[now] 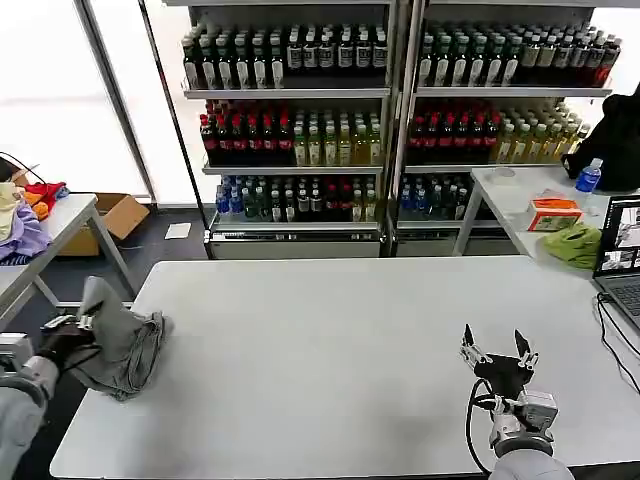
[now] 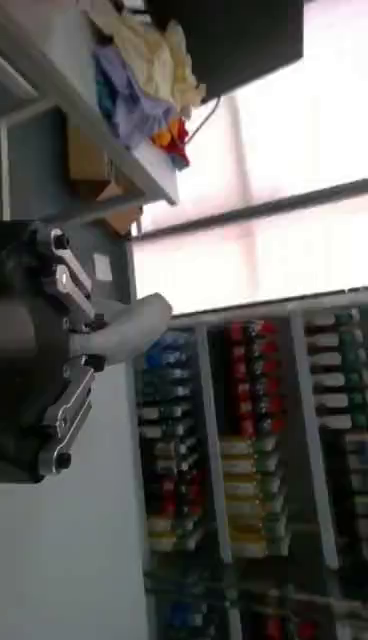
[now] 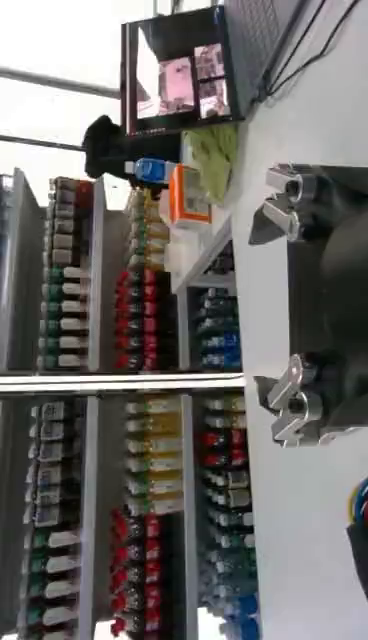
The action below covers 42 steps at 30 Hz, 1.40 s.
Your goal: Fold and organize the clothes.
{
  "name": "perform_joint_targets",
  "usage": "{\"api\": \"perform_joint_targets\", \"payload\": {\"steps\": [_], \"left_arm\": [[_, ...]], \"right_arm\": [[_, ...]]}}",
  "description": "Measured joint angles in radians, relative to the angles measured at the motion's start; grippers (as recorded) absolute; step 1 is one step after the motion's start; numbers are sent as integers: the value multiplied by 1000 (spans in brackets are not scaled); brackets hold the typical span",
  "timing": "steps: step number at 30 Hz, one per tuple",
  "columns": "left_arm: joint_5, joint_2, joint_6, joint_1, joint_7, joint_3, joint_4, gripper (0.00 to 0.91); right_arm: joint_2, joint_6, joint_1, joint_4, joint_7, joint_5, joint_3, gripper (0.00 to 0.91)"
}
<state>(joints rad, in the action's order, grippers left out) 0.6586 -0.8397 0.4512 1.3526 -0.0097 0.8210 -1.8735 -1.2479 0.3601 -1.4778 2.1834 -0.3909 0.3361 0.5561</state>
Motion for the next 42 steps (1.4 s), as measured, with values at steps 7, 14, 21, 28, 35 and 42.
{"api": "perform_joint_targets", "payload": {"steps": [7, 14, 21, 28, 35, 42], "left_arm": [[2, -47, 39, -44, -68, -202, -147, 0], [-91, -123, 70, -115, -123, -483, -194, 0], [-154, -230, 99, -195, -173, -685, -153, 907], [-152, -279, 102, -238, -199, -765, -134, 907], [-37, -330, 58, -277, -212, -792, -147, 907], [31, -332, 51, -281, -243, -774, -164, 907]], "right_arm": [[-24, 11, -8, -5, 1, -17, 11, 907], [-66, 30, -22, 1, -1, -57, 3, 907], [-79, 49, -19, 8, -3, -91, -10, 907], [-88, 58, -1, -6, -2, -113, -35, 907], [-84, 79, 28, -28, -7, -114, -76, 907], [-72, 120, 79, -41, -29, -73, -133, 907]]}}
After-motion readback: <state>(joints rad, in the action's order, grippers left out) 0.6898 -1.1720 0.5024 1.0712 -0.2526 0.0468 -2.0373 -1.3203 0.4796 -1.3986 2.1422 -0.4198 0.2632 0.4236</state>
